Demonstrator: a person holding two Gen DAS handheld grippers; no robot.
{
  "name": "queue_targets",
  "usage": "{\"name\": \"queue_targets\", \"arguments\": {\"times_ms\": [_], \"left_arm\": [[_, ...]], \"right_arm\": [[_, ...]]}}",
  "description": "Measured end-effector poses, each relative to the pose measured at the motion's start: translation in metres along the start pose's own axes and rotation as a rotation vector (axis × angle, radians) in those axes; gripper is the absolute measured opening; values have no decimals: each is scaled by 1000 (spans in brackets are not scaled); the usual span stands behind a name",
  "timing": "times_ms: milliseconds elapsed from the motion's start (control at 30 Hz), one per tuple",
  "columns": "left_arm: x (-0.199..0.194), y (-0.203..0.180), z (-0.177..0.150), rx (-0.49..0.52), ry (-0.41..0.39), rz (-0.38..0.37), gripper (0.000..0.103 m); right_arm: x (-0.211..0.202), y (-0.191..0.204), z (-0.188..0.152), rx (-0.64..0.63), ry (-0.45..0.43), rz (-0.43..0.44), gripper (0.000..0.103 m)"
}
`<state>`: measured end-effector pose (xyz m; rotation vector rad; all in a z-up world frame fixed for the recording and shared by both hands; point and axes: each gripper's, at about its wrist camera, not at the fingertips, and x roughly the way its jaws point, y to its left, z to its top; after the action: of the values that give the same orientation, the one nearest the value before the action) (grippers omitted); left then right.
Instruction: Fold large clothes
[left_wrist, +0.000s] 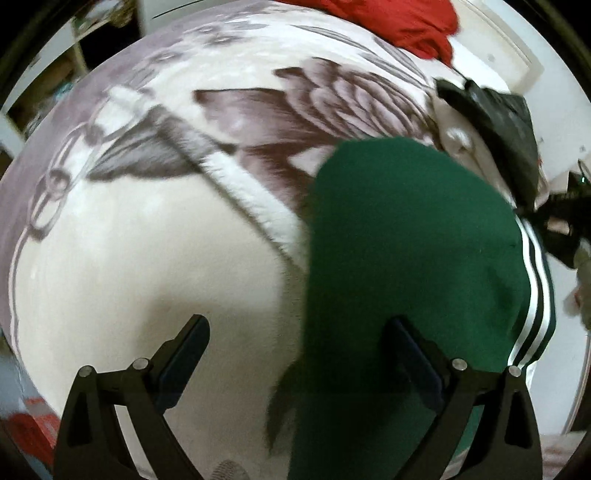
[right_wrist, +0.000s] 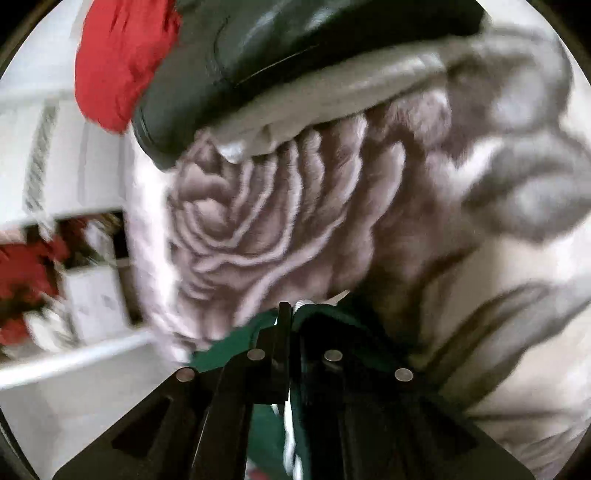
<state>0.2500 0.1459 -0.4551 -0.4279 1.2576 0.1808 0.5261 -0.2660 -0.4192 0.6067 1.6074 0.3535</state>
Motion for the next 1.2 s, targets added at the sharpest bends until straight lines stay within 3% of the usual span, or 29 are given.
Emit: {"name": "queue_targets", "arguments": {"times_ms": [67,100,167,200,233,333,400,500,567,600,700,767,867,967,1000,1033,1067,1200], "left_arm": [[-8,15,0,-26,-10,44,100],[-10,23,-1,-39,-18,73,100],[-12,46,-5,-73,-34,152,100],[-9,55,-8,-85,-35,182,100],[-2,66,-13,-95,-30,227,100],[29,90,-30,-102,5,329,100],[52,98,-40,-107,48,342,100],[70,101,-47,-121,-5,319,103],[71,104,-48,-139,-61,300,103],[69,105,-49,-154,-91,293,103],[69,107,-55,-191,-166,282,103],[67,105,-56,-213,-180,286,103],[64,101,-46,-194,-87,300,103],[39,96,-36,-194,-54,285,103],[29,92,-32,-186,-65,273,103],[17,84,-27,-167,-83,261,103],[7,75,-23,-140,-98,262,103],[-17,35,-4,-33,-146,245,103]], "right_arm": [[0,7,-10,-67,46,-46,6],[-5,5,-22,-81,65,-39,12],[-23,2,-46,-101,52,16,36],[-30,0,-59,-108,39,22,60],[-34,2,-69,-111,28,16,69],[-39,1,-108,-143,81,69,69],[-30,1,-131,-167,146,100,70],[2,3,-153,-248,230,-3,70],[8,-2,-151,-253,155,-94,19],[5,-5,-144,-231,117,-129,3],[-13,-18,-116,-129,-39,-195,3],[3,-26,-109,-112,14,-236,3],[13,-23,-106,-133,93,-250,4],[-20,-15,-109,-113,67,-168,16],[-38,-14,-111,-112,16,-143,34],[-49,-13,-113,-111,-15,-131,59],[-60,-13,-113,-99,-42,-114,66],[-56,-12,-90,-41,-32,64,71]]}}
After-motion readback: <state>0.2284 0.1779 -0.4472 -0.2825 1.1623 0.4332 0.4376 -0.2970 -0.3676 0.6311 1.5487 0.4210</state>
